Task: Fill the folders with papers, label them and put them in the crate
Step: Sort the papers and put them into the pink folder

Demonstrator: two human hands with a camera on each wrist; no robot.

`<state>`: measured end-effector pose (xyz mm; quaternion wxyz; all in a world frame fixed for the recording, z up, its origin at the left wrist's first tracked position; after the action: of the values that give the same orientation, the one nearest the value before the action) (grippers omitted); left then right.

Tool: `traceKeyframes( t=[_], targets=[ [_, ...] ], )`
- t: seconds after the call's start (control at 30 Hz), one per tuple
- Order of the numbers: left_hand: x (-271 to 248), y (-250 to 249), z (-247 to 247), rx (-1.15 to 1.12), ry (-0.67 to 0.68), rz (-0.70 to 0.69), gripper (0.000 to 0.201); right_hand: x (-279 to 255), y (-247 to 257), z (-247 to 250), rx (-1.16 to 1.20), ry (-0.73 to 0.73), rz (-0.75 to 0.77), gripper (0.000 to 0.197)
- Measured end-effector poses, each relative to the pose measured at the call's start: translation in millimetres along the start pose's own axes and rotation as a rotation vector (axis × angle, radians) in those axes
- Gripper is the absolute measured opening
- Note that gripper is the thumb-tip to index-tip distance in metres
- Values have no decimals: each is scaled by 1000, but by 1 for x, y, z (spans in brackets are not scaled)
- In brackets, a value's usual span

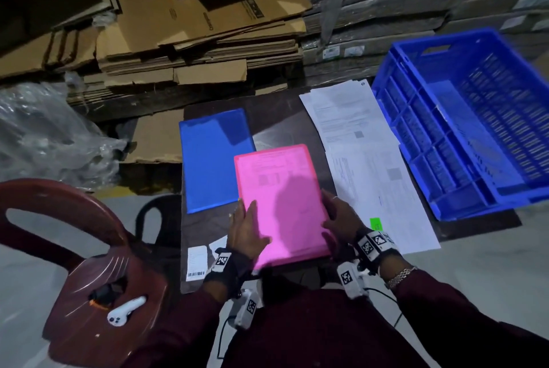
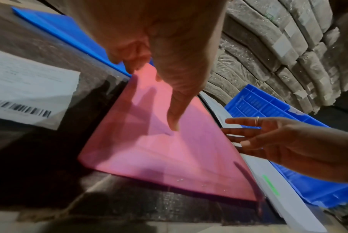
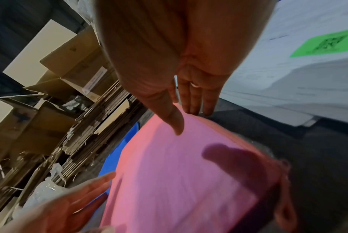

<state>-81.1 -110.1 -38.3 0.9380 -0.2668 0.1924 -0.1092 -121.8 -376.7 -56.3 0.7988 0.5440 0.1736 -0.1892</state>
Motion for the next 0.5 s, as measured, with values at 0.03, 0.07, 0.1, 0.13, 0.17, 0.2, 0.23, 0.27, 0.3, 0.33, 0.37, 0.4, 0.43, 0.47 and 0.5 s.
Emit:
traceKeyframes(
  t=[0.03,0.07,0.1,0.13,0.17,0.2,0.23,0.27,0.3,0.33,0.37,0.4,0.43,0.47,0.5],
  targets=[
    [2,0,-1,-32,34,-23,121,0,-3,-4,-8,19,-2,104],
    [5,2,-3,-44,48,-67,132,-1,-1,-8,-22,16,7,110],
    [7,3,-5,-29,56,-117,141,-2,3,-12,-33,11,16,113],
    [9,4,-9,-11,75,-160,143,-3,3,-16,-35,-2,13,115],
    [9,2,-12,29,112,-181,138,-4,5,-19,-34,-6,1,114],
    [8,-1,-13,69,146,-169,126,-3,6,-21,-36,-14,-12,112],
    [6,-4,-12,119,163,-150,114,-2,7,-21,-37,-26,-27,108],
    [6,-4,-13,166,152,-150,106,2,5,-20,-17,-46,-33,106],
    [5,-5,-10,190,152,-150,103,7,4,-17,0,-66,-42,107],
    [5,-5,-10,187,177,-139,104,16,1,-13,9,-81,-39,110],
    [5,-5,-12,167,195,-130,107,27,-1,-9,-5,-90,-38,114],
    [6,-8,-16,159,150,-136,105,35,4,-4,-28,-85,-33,117],
    [6,-10,-16,160,32,-149,100,40,14,-1,-56,-70,-39,118],
    [7,-8,-15,131,-36,-132,96,45,23,0,-86,-59,-38,118],
    [10,-9,-16,150,-98,-140,97,48,34,0,-113,-40,-40,117]
  ],
)
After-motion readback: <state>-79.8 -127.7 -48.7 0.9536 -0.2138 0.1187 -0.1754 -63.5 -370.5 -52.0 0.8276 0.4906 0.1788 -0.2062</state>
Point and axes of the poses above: each hand's wrist, its own x-axis towards the middle knuckle, its own z-axis out of the back of the hand, y = z × x, the point moved 3 cm from there along x, towards the middle knuckle, and after that the axes turned 4 degrees about -z, right-handed, at the moved point
